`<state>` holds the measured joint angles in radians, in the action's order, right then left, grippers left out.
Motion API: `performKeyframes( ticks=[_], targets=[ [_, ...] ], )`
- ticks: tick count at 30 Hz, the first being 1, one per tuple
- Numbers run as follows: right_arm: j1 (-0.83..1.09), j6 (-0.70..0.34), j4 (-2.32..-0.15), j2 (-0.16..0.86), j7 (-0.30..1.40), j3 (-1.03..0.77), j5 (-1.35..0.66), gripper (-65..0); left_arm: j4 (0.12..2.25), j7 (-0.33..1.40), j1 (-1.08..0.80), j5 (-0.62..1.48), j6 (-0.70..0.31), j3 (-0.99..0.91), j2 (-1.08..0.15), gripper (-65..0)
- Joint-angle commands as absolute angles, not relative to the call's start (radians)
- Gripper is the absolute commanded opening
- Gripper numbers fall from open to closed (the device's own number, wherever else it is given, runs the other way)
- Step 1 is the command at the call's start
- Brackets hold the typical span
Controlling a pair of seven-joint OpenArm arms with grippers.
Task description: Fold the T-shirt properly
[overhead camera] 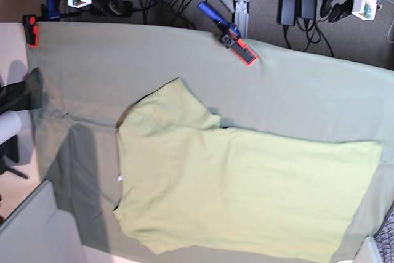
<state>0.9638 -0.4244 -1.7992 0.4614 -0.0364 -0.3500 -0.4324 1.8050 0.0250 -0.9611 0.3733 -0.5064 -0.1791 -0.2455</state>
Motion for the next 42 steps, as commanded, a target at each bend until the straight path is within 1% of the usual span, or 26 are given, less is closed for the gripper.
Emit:
performKeyframes(
  ticks=[1, 2, 3, 4, 7, 12, 15, 16, 21, 25, 29, 34, 35, 36, 37, 40, 41, 42],
  targets=[
    [0.935, -0.431, -1.825, 0.469, -0.034, -0.365, -0.48, -39.5, 1.823, 0.028, -0.976, 0.4, -0.517, -0.192, -0.25, -42.6],
    [0.895, -0.431, -1.833, 0.469, 0.004, -0.365, -0.521, -33.8, 1.823, 0.044, -0.976, 0.42, -0.518, -0.198, -0.25, -40.4],
    [0.849, -0.431, -1.834, 0.465, 0.051, -0.365, -0.555, -29.7, 1.823, 0.064, -0.976, 0.438, -0.518, -0.201, -0.25, -38.6],
    [0.803, -0.43, -1.833, 0.459, 0.102, -0.364, -0.585, -27.6, 1.823, 0.078, -0.976, 0.45, -0.518, -0.203, -0.252, -37.4],
    [0.672, -0.423, -1.819, 0.43, 0.204, -0.364, -0.641, -27.4, 1.823, 0.087, -0.976, 0.456, -0.521, -0.203, -0.267, -36.8],
    [0.507, -0.423, -1.742, 0.371, 0.223, -0.364, -0.647, -27.4, 1.824, 0.112, -0.981, 0.461, -0.521, -0.204, -0.294, -36.3],
    [0.411, -0.423, -1.638, 0.341, 0.229, -0.35, -0.643, -27.4, 1.824, 0.116, -0.981, 0.495, -0.521, -0.204, -0.318, -29.8],
    [0.383, -0.423, -1.597, 0.332, 0.236, -0.341, -0.643, -27.4, 1.824, 0.119, -0.981, 0.498, -0.521, -0.205, -0.323, -28.6],
    [0.26, -0.423, -1.455, 0.286, 0.245, -0.281, -0.643, -27.4, 1.827, 0.126, -0.981, 0.517, -0.521, -0.223, -0.357, -28.6],
    [0.206, -0.423, -1.438, 0.245, 0.293, -0.232, -0.634, -27.4, 1.85, 0.182, -0.98, 0.571, -0.521, -0.297, -0.369, -28.6],
    [0.181, -0.423, -1.436, 0.203, 0.293, -0.183, -0.615, -27.5, 1.874, 0.192, -0.978, 0.631, -0.521, -0.395, -0.373, -28.6],
    [0.173, -0.423, -1.434, 0.145, 0.291, -0.158, -0.587, -27.8, 1.872, 0.207, -0.935, 0.643, -0.521, -0.446, -0.427, -28.6],
    [0.173, -0.423, -1.434, 0.137, 0.289, -0.158, -0.586, -29.2, 1.871, 0.211, -0.921, 0.643, -0.521, -0.446, -0.441, -28.6],
    [0.173, -0.423, -1.434, 0.132, 0.288, -0.159, -0.583, -33.8, 1.87, 0.217, -0.908, 0.643, -0.521, -0.446, -0.454, -28.7],
    [0.173, -0.423, -1.434, 0.13, 0.288, -0.159, -0.583, -40.5, 1.87, 0.221, -0.893, 0.643, -0.52, -0.446, -0.466, -28.6],
    [0.172, -0.423, -1.434, 0.13, 0.268, -0.16, -0.577, -63.5, 1.868, 0.223, -0.843, 0.643, -0.504, -0.447, -0.5, -28.6],
    [0.172, -0.424, -1.434, 0.13, 0.256, -0.16, -0.56, -65.0, 1.864, 0.223, -0.82, 0.643, -0.496, -0.447, -0.512, -28.6],
    [0.172, -0.424, -1.434, 0.13, 0.254, -0.16, -0.535, -65.0, 1.856, 0.223, -0.794, 0.643, -0.489, -0.446, -0.525, -28.6]
  ],
)
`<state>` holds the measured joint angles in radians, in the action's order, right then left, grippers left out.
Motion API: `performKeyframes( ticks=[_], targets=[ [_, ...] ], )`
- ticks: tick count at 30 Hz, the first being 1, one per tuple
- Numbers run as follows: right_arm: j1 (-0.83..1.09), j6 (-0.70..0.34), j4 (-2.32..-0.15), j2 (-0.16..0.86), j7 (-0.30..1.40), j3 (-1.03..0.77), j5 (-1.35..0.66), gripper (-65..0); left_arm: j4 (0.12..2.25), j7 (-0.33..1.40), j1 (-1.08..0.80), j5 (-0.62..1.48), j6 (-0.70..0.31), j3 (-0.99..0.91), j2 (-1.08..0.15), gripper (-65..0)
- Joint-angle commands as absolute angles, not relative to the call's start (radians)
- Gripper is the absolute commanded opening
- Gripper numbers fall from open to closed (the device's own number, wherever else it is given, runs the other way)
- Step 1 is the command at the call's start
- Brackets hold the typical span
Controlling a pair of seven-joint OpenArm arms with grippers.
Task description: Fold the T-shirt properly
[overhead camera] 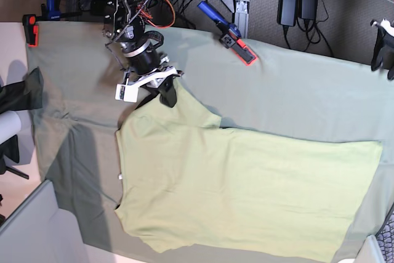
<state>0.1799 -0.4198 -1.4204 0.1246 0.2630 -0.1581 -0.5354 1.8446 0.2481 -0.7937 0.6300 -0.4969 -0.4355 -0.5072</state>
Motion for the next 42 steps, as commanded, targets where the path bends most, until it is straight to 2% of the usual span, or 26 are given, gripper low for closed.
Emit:
performKeyframes(
  ticks=[1, 11, 17, 22, 32, 36, 42],
  targets=[
    [0.172, -0.423, -1.434, 0.13, 0.254, -0.16, -0.514, -65.0, 1.843, 0.228, -0.764, 0.643, -0.49, -0.446, -0.537, -28.6],
    [0.173, -0.424, -1.434, 0.133, 0.254, -0.16, -0.488, -65.0, 1.431, 0.238, -0.337, 0.691, -0.487, -0.434, -0.618, -28.6],
    [0.175, -0.424, -1.434, 0.133, 0.255, -0.16, -0.488, -65.0, 1.156, 0.242, -0.099, 0.724, -0.514, -0.322, -0.617, -28.6],
    [0.175, -0.423, -1.434, 0.133, 0.255, -0.16, -0.485, -65.0, 0.993, 0.257, 0.064, 0.76, -0.613, -0.226, -0.601, -28.6],
    [0.175, -0.424, -1.434, 0.133, 0.255, -0.16, -0.485, -65.0, 0.928, 0.28, 0.147, 0.693, -0.613, -0.183, -0.536, -28.6],
    [0.175, -0.424, -1.434, 0.133, 0.255, -0.16, -0.485, -65.0, 0.925, 0.273, 0.147, 0.655, -0.54, -0.184, -0.536, -28.6],
    [0.175, -0.423, -1.434, 0.133, 0.255, -0.16, -0.486, -65.0, 0.925, 0.295, 0.147, 0.634, -0.535, -0.183, -0.528, -28.7]
  ],
)
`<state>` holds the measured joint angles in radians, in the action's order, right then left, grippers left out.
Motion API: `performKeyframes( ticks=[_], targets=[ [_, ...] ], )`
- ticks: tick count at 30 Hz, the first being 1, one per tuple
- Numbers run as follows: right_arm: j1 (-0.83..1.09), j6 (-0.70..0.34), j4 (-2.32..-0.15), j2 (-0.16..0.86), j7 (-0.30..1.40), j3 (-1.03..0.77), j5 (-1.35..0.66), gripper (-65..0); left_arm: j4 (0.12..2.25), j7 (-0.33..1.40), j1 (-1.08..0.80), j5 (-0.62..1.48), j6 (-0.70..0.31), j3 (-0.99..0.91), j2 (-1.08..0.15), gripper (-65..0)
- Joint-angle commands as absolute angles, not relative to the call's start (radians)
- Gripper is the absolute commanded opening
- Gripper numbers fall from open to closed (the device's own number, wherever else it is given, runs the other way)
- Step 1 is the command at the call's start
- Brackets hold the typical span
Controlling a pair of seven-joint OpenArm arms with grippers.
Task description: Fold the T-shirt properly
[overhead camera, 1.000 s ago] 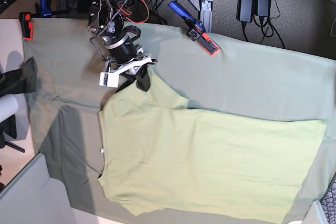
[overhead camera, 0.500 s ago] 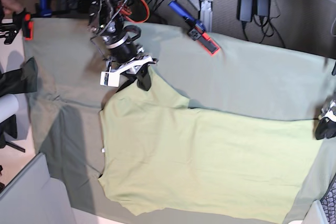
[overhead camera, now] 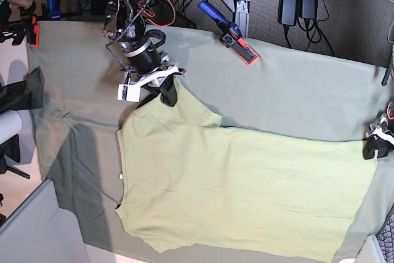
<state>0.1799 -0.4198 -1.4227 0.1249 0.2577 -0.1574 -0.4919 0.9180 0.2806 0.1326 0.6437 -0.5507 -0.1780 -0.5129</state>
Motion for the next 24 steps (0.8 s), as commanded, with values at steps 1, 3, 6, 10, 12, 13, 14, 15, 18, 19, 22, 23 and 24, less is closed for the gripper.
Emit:
performKeyframes(
  ticks=[1, 3, 6, 10, 12, 13, 14, 15, 18, 19, 22, 23, 24],
  targets=[
    [0.175, -0.423, -1.434, 0.133, 0.255, -0.16, -0.486, -65.0, 0.925, 0.297, 0.147, 0.626, -0.535, -0.184, -0.526, -28.7],
    [0.175, -0.423, -1.434, 0.133, 0.255, -0.16, -0.486, -65.0, 0.925, 0.297, 0.146, 0.603, -0.535, -0.184, -0.526, -28.8],
    [0.175, -0.424, -1.434, 0.133, 0.255, -0.16, -0.486, -65.0, 0.925, 0.297, 0.146, 0.596, -0.535, -0.184, -0.526, -33.7],
    [0.175, -0.424, -1.434, 0.133, 0.255, -0.16, -0.486, -65.0, 0.925, 0.295, 0.146, 0.599, -0.535, -0.184, -0.526, -62.0],
    [0.175, -0.424, -1.434, 0.132, 0.255, -0.16, -0.486, -65.0, 0.925, 0.296, 0.147, 0.596, -0.536, -0.184, -0.529, -65.0],
    [0.175, -0.424, -1.434, 0.132, 0.255, -0.16, -0.486, -65.0, 0.925, 0.296, 0.147, 0.592, -0.543, -0.184, -0.531, -65.0],
    [0.175, -0.424, -1.434, 0.133, 0.258, -0.16, -0.486, -65.0, 0.926, 0.296, 0.147, 0.592, -0.561, -0.184, -0.533, -65.0],
    [0.175, -0.424, -1.434, 0.133, 0.263, -0.16, -0.486, -65.0, 0.926, 0.297, 0.147, 0.593, -0.594, -0.185, -0.533, -65.0],
    [0.175, -0.424, -1.436, 0.133, 0.276, -0.16, -0.486, -65.0, 0.926, 0.296, 0.147, 0.619, -0.698, -0.186, -0.533, -65.0],
    [0.175, -0.426, -1.439, 0.133, 0.288, -0.16, -0.486, -65.0, 0.926, 0.296, 0.147, 0.648, -0.698, -0.186, -0.533, -65.0],
    [0.178, -0.426, -1.459, 0.133, 0.336, -0.161, -0.488, -65.0, 0.926, 0.307, 0.143, 0.681, -0.698, -0.186, -0.542, -65.0],
    [0.182, -0.427, -1.47, 0.133, 0.348, -0.165, -0.492, -65.0, 0.927, 0.321, 0.141, 0.682, -0.698, -0.186, -0.547, -65.0],
    [0.188, -0.427, -1.484, 0.133, 0.358, -0.171, -0.5, -65.0, 0.928, 0.338, 0.134, 0.694, -0.698, -0.186, -0.554, -65.0]
  ],
)
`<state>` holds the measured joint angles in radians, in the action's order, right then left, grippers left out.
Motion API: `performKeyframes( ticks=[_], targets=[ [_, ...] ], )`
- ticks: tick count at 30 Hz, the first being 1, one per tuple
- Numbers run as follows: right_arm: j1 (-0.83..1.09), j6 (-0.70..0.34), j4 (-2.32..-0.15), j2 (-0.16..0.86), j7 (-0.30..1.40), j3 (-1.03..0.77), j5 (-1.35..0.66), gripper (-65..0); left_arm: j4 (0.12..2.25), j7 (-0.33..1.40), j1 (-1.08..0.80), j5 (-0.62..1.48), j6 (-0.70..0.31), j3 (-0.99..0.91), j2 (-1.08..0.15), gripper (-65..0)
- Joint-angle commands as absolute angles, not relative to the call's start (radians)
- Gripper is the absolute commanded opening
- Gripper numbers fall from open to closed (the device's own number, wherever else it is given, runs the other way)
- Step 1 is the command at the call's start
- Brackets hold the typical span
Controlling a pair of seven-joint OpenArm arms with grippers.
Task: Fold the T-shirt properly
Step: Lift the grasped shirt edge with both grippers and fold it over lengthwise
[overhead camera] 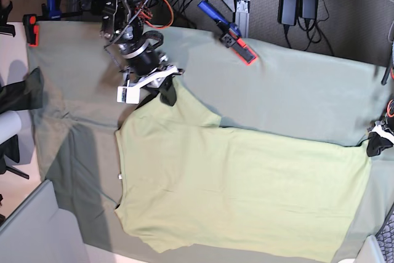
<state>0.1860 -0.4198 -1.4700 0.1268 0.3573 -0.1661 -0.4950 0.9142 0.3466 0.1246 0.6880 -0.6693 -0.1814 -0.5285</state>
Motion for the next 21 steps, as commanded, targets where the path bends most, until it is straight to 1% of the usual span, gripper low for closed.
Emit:
performKeyframes(
  ticks=[1, 7, 11, 15, 21],
  targets=[
    [0.198, -0.427, -1.502, 0.133, 0.364, -0.179, -0.509, -65.0, 0.93, 0.354, 0.125, 0.717, -0.698, -0.186, -0.564, -65.0],
    [0.254, -0.427, -1.595, 0.135, 0.45, -0.245, -0.574, -65.0, 0.933, 0.393, 0.075, 0.824, -0.698, -0.187, -0.615, -65.0],
    [0.302, -0.427, -1.643, 0.136, 0.455, -0.271, -0.592, -65.0, 0.955, 0.485, 0.049, 0.915, -0.698, -0.202, -0.632, -65.0],
    [0.351, -0.427, -1.693, 0.136, 0.469, -0.276, -0.595, -65.0, 1.034, 0.566, -0.005, 1.003, -0.698, -0.226, -0.641, -65.0],
    [0.425, -0.427, -1.774, 0.136, 0.469, -0.291, -0.615, -65.0, 1.18, 0.57, -0.126, 1.021, -0.698, -0.298, -0.643, -65.0]
  ],
)
